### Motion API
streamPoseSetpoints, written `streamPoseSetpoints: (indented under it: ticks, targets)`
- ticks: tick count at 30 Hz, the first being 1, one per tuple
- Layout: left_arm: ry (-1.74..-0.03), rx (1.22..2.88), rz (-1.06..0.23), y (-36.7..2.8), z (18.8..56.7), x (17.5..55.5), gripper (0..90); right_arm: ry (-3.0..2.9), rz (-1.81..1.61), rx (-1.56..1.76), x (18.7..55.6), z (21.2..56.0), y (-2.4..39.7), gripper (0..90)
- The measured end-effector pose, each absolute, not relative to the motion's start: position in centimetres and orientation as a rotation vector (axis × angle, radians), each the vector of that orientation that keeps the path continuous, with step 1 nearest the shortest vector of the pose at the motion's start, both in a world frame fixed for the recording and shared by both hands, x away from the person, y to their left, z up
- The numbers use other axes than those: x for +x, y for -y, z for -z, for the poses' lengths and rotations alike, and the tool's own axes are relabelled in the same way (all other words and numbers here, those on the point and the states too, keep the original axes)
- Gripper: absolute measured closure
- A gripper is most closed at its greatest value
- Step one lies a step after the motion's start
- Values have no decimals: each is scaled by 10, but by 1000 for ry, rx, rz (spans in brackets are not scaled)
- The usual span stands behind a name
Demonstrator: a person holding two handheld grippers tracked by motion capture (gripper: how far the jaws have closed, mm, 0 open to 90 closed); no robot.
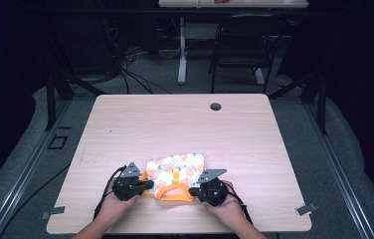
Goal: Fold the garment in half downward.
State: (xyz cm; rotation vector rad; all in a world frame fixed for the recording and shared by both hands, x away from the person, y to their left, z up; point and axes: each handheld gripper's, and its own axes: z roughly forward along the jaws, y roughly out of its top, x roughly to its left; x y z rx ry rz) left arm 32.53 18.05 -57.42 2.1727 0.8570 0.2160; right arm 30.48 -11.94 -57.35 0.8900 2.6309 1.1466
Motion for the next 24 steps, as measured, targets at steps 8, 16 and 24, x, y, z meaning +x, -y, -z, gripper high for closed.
streamPoseSetpoints:
  ticks: [8,16,24]
  targets:
    - [-906,2145,-214,-177,575,351,900,-2612,-1148,951,324,573,120,900]
    - [-929,2136,-206,-175,574,370,900,-2618,-1088,952,346,570,118,900]
    - [-970,2117,-225,-171,575,387,900,-2589,-1086,1001,368,570,120,900]
